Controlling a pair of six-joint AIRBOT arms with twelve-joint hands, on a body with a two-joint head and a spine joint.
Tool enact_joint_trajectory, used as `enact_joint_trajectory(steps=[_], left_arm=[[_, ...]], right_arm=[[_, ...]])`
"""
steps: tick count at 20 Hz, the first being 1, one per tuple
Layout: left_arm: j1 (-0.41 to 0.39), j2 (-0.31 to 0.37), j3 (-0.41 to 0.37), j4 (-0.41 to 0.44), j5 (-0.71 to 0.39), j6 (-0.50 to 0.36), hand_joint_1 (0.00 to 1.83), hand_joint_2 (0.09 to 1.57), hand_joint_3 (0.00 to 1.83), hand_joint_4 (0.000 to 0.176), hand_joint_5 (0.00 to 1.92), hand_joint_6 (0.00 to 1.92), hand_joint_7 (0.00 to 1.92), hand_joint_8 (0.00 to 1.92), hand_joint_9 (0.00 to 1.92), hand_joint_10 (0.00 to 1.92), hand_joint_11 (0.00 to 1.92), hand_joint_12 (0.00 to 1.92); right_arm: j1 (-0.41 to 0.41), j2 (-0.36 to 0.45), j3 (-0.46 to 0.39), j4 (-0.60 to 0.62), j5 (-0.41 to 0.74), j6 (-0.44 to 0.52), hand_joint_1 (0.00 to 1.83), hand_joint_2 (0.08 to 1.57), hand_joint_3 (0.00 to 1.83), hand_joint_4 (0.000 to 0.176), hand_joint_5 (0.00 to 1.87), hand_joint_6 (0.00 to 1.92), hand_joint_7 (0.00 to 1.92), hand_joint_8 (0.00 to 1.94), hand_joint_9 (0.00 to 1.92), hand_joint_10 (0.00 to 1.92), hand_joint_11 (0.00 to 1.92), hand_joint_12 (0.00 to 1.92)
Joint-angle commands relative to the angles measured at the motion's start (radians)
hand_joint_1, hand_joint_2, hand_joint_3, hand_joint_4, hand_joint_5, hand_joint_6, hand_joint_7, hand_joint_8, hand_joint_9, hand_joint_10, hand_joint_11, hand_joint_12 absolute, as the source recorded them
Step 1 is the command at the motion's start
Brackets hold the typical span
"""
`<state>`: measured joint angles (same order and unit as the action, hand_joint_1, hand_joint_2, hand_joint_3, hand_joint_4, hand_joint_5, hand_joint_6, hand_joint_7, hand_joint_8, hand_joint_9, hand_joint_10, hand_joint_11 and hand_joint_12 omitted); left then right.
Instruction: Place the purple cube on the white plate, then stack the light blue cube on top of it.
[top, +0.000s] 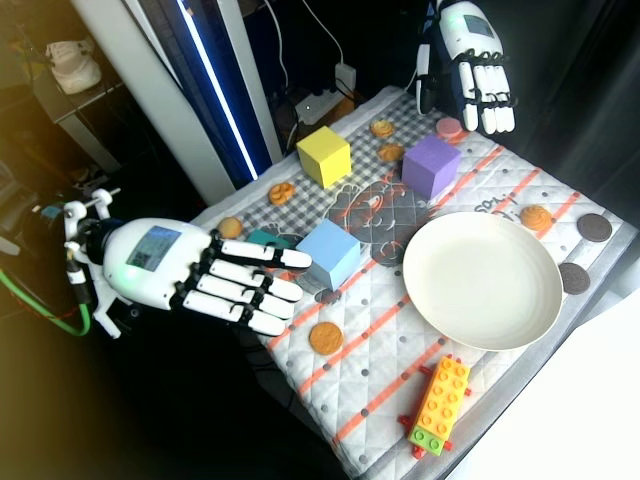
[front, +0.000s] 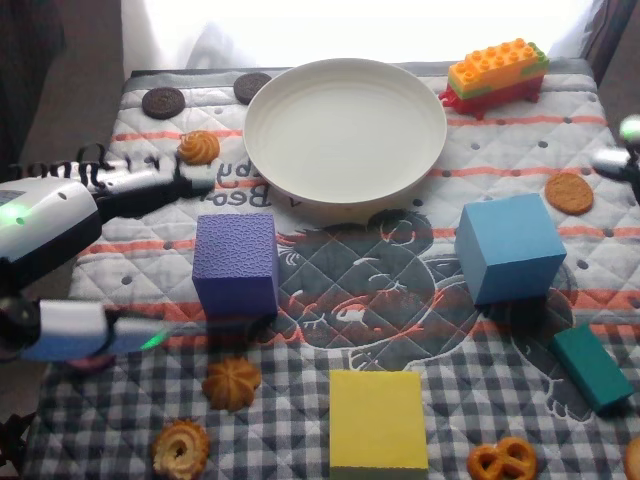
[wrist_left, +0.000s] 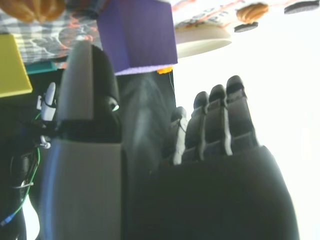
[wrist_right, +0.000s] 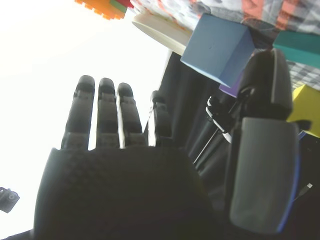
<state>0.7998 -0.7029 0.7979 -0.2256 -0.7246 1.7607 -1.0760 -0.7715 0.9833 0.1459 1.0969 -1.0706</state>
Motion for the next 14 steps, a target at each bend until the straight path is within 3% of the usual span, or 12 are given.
enact_joint_trajectory(steps=[1,3,4,5,6,7,11,13,14], left_arm=[[-0.015,-0.003,0.006,0.003,-0.112,0.0,0.52,1.14,0.0,0.098,0.39,0.0,0.42,0.0,0.45,0.03,0.0,0.95],[-0.027,-0.016,0.018,-0.009,-0.118,0.0,0.52,1.12,0.0,0.112,0.32,0.0,0.39,0.0,0.43,0.0,0.0,0.88],[-0.039,-0.028,0.029,-0.018,-0.123,0.0,0.54,1.11,0.0,0.128,0.26,0.0,0.35,0.0,0.4,0.0,0.0,0.78],[-0.053,-0.044,0.045,-0.029,-0.121,0.0,0.57,1.07,0.0,0.166,0.17,0.0,0.25,0.0,0.29,0.0,0.0,0.48],[-0.081,-0.071,0.073,-0.037,-0.105,0.0,0.65,1.01,0.0,0.174,0.09,0.0,0.16,0.0,0.17,0.0,0.0,0.22],[-0.103,-0.09,0.092,-0.036,-0.085,0.0,0.72,0.97,0.0,0.176,0.04,0.0,0.07,0.0,0.1,0.0,0.0,0.04],[-0.166,-0.141,0.144,-0.008,0.016,0.0,0.81,0.89,0.0,0.176,0.0,0.0,0.0,0.0,0.05,0.02,0.0,0.0],[-0.185,-0.155,0.16,0.014,0.074,0.0,0.79,0.87,0.0,0.176,0.0,0.0,0.0,0.0,0.05,0.01,0.0,0.0],[-0.19,-0.158,0.164,0.02,0.09,0.0,0.76,0.86,0.0,0.176,0.0,0.0,0.0,0.0,0.04,0.0,0.0,0.0]], right_arm=[[0.012,0.004,0.005,0.017,0.113,0.0,0.6,1.32,0.01,0.053,0.44,0.01,0.38,0.01,0.36,0.01,0.18,0.54],[0.012,0.004,0.006,0.016,0.113,0.0,0.64,1.32,0.0,0.048,0.45,0.0,0.38,0.0,0.36,0.0,0.21,0.47],[0.012,0.004,0.006,0.016,0.112,0.0,0.65,1.32,0.0,0.041,0.45,0.0,0.39,0.0,0.37,0.0,0.24,0.42],[0.012,0.003,0.007,0.017,0.111,0.0,0.63,1.34,0.0,0.047,0.43,0.0,0.38,0.0,0.36,0.0,0.24,0.39],[0.012,0.002,0.007,0.017,0.11,0.0,0.65,1.35,0.01,0.036,0.43,0.0,0.37,0.0,0.36,0.0,0.24,0.37],[0.012,0.001,0.008,0.016,0.109,0.0,0.66,1.35,0.0,0.047,0.43,0.0,0.36,0.0,0.34,0.0,0.21,0.36],[0.013,0.0,0.009,0.015,0.109,0.0,0.7,1.36,0.0,0.063,0.43,0.0,0.37,0.0,0.36,0.01,0.25,0.37],[0.013,0.0,0.009,0.015,0.109,0.0,0.75,1.35,0.0,0.015,0.46,0.01,0.39,0.0,0.37,0.01,0.28,0.37],[0.013,0.0,0.009,0.015,0.109,0.0,0.78,1.35,0.0,0.01,0.46,0.01,0.38,0.0,0.37,0.0,0.27,0.37]])
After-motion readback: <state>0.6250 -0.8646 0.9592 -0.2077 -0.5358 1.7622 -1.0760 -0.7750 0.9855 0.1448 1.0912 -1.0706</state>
